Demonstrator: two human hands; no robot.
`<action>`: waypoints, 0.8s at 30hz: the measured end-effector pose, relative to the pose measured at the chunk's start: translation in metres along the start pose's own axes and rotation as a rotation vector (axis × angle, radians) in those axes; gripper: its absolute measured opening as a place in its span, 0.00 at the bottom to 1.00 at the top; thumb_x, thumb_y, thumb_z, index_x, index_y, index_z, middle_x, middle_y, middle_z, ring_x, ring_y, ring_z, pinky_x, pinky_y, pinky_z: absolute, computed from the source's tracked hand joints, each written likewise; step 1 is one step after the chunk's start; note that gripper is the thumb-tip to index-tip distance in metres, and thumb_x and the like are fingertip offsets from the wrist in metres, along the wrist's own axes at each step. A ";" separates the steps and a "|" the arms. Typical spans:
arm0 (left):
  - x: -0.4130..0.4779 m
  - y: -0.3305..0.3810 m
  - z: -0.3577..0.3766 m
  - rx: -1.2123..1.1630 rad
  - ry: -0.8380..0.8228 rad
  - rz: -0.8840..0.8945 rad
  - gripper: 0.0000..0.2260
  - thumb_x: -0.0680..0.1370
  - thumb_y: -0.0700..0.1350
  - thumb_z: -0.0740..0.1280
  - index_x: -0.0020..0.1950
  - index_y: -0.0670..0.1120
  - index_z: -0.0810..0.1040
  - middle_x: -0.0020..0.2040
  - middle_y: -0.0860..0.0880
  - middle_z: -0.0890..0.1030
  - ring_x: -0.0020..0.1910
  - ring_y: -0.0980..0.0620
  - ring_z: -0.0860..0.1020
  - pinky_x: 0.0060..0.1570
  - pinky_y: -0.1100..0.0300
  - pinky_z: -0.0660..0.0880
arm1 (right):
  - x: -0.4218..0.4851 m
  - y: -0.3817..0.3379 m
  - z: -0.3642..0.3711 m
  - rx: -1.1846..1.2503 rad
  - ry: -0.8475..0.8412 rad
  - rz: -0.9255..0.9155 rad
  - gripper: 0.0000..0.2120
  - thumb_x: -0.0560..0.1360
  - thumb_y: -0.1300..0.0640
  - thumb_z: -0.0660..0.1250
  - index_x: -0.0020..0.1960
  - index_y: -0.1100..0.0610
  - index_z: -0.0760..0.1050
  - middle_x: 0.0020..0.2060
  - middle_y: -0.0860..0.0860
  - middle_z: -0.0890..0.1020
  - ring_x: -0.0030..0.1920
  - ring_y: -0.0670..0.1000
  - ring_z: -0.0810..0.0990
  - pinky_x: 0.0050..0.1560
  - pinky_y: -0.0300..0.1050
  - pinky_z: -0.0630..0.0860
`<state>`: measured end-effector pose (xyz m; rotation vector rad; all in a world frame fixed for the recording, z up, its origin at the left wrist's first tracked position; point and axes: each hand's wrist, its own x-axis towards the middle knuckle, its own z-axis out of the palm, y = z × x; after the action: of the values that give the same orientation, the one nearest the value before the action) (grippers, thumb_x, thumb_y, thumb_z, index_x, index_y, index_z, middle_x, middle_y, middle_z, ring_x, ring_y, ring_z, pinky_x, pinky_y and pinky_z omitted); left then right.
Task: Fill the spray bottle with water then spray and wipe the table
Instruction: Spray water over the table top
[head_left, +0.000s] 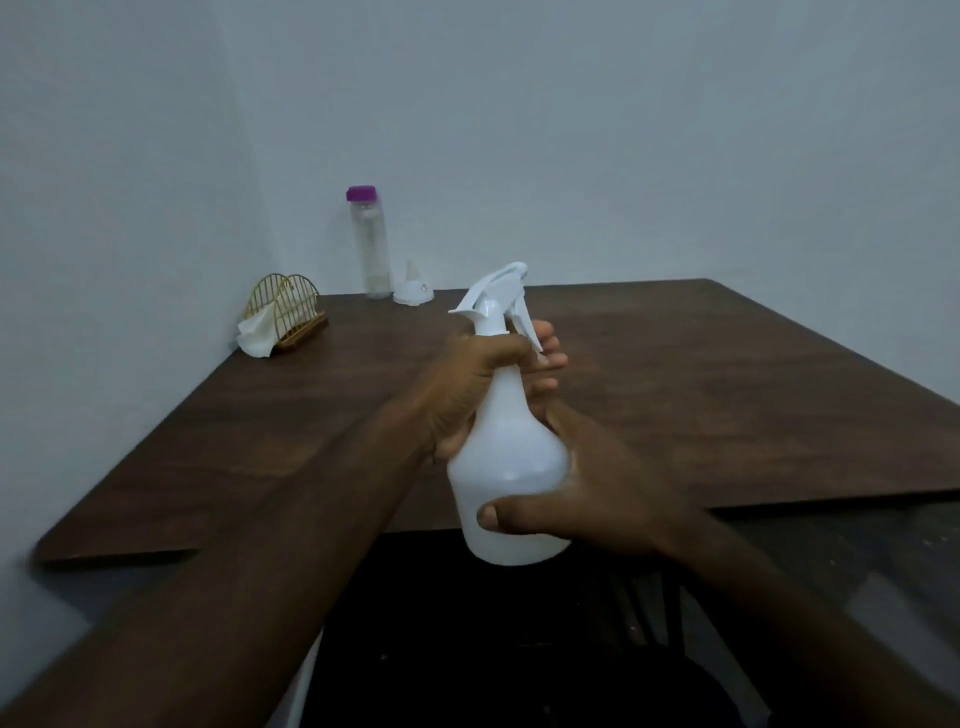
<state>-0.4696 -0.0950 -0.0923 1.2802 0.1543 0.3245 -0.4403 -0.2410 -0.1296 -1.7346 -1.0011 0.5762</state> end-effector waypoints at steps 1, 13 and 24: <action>-0.005 0.000 0.002 0.009 0.026 -0.001 0.17 0.69 0.32 0.64 0.58 0.35 0.77 0.51 0.39 0.80 0.54 0.42 0.82 0.55 0.51 0.79 | -0.005 0.001 0.003 -0.009 0.021 -0.001 0.34 0.64 0.48 0.81 0.66 0.48 0.70 0.51 0.42 0.80 0.47 0.31 0.79 0.42 0.27 0.75; -0.069 -0.031 0.027 0.157 0.276 -0.042 0.08 0.73 0.30 0.59 0.47 0.38 0.75 0.39 0.43 0.76 0.43 0.46 0.78 0.48 0.57 0.79 | -0.086 0.047 0.072 0.412 0.153 -0.024 0.30 0.65 0.55 0.81 0.64 0.54 0.76 0.56 0.53 0.84 0.56 0.53 0.84 0.58 0.58 0.80; -0.104 -0.037 0.050 0.371 0.386 -0.087 0.25 0.57 0.38 0.65 0.54 0.38 0.77 0.46 0.40 0.79 0.45 0.44 0.81 0.55 0.46 0.79 | -0.129 0.048 0.087 0.588 0.122 0.013 0.25 0.66 0.54 0.80 0.61 0.53 0.78 0.53 0.54 0.86 0.52 0.56 0.85 0.55 0.62 0.81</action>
<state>-0.5479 -0.1832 -0.1206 1.5608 0.6201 0.4812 -0.5592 -0.3105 -0.2166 -1.2354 -0.6480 0.6829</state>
